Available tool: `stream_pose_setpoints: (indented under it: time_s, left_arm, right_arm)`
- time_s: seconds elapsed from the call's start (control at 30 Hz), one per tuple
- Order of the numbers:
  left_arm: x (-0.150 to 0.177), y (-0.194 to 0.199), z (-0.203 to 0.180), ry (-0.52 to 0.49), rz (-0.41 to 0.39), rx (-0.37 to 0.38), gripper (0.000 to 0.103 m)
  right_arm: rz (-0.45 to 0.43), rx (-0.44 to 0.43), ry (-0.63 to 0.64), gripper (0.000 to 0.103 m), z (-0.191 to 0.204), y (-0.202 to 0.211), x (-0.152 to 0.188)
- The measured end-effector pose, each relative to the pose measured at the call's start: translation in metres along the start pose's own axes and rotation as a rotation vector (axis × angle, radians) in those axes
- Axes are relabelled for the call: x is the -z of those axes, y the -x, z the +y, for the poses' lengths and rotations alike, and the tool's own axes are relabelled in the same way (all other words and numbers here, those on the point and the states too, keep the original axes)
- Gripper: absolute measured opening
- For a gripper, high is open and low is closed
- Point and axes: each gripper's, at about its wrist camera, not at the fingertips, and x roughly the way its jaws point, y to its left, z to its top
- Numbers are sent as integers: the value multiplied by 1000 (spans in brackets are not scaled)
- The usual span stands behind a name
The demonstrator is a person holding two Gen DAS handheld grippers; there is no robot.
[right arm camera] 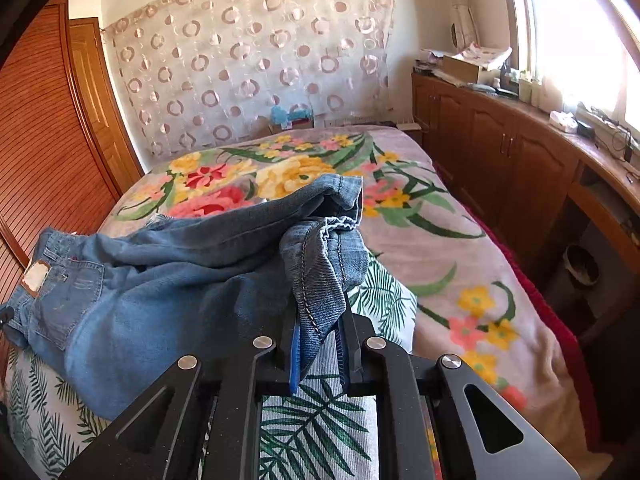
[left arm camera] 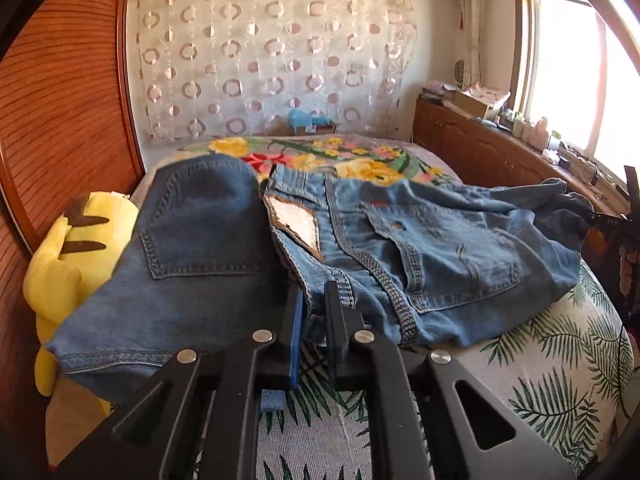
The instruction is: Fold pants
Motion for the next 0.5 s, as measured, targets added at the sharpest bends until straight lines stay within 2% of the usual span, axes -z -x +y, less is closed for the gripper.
stream_pose_setpoints:
  time_s: [0.27,0.5]
  left_arm:
    - [-3,42,-7,-4,-82,32,10]
    - [14,87,-11,1,-140,51,9]
  right_arm:
    - [-80,7,30,13,6,41,5]
    - [-113,15,61,12,10,79,33]
